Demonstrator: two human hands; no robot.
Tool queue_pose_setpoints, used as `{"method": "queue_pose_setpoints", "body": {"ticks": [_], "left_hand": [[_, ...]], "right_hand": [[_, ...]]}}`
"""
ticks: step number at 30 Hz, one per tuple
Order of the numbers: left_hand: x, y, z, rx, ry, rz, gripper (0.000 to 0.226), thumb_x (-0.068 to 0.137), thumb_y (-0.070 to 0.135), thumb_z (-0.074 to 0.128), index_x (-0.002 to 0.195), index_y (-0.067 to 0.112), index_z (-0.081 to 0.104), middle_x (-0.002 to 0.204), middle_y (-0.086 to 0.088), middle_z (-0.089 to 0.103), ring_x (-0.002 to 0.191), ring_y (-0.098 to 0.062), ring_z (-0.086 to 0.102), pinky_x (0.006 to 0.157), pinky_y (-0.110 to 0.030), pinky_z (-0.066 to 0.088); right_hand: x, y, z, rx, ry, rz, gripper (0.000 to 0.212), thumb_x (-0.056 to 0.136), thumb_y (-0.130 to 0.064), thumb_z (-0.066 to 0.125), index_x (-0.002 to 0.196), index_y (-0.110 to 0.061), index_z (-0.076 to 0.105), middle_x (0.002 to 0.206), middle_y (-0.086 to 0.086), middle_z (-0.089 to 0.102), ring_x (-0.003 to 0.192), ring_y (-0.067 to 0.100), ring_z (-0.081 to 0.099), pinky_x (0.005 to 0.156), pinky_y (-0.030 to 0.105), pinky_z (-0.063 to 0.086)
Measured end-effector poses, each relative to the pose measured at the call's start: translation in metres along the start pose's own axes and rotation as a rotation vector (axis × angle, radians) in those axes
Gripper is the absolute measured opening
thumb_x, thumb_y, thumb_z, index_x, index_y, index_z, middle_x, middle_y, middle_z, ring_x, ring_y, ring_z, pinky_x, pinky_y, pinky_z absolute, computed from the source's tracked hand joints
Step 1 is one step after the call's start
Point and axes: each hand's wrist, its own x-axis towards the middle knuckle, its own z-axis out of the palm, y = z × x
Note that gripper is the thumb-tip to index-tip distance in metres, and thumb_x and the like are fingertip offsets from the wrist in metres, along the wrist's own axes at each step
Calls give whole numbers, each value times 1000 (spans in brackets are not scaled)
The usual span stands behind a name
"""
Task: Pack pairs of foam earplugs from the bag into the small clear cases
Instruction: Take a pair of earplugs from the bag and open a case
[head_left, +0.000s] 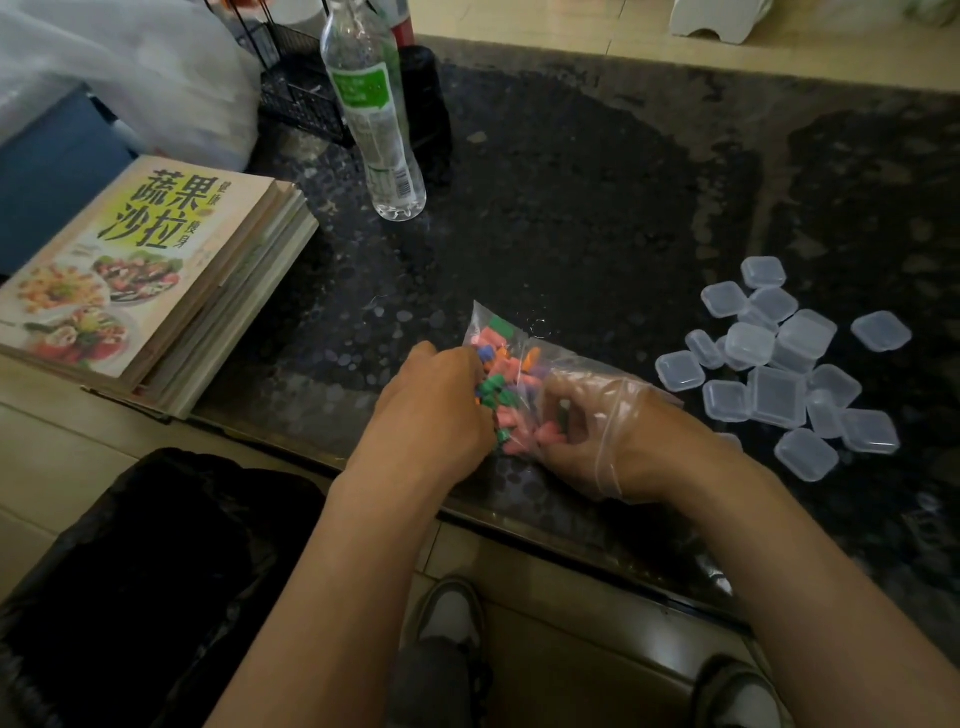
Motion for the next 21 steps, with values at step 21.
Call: {"method": "queue_pose_setpoints", "body": {"ticks": [21], "left_hand": [[-15,81,19,-179,275,206,16,92,19,62,106,16,71,105,-4,66,96,-22,64,82,-26,46]], "right_hand": [[-64,59,-37,320,468,38,18,85,-28,80,85,-32,62,86,-11,68,83,4,69,69,27,61]]}}
